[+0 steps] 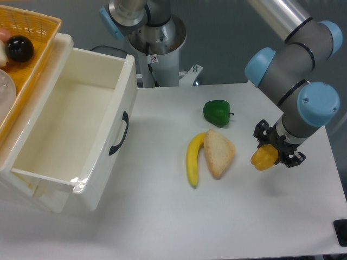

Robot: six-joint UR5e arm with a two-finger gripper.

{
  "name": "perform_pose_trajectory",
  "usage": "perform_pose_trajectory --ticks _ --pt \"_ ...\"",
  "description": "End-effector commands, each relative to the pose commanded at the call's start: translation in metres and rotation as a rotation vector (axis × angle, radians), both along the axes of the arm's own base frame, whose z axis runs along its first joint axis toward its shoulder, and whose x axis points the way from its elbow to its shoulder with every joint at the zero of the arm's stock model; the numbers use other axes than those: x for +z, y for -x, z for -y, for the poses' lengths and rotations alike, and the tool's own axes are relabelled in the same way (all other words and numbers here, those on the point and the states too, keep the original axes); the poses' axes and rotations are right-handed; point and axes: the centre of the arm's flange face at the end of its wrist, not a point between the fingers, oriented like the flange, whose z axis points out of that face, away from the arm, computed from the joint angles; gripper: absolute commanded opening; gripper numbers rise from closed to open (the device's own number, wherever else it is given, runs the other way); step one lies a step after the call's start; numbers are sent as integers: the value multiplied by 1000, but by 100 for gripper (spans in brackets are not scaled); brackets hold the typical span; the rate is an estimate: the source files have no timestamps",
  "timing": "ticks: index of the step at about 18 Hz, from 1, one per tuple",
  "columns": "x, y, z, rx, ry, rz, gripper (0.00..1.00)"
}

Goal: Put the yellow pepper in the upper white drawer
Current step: 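Close the gripper on the yellow pepper and begin lifting it, then carry the yellow pepper up and over toward the open white drawer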

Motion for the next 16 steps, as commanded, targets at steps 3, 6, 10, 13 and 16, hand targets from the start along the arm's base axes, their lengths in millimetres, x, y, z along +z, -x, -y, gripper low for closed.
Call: perform_pose_trajectory --ticks 3,6,10,13,16 --pt "2 -1 -2 4 -21 6 29" --pt "9 -7 6 23 -55 20 29" --pt "38 -43 23 52 -104 43 29" --pt "73 -74 26 128 -127 72 29" --pt "108 -100 23 186 -188 95 29"
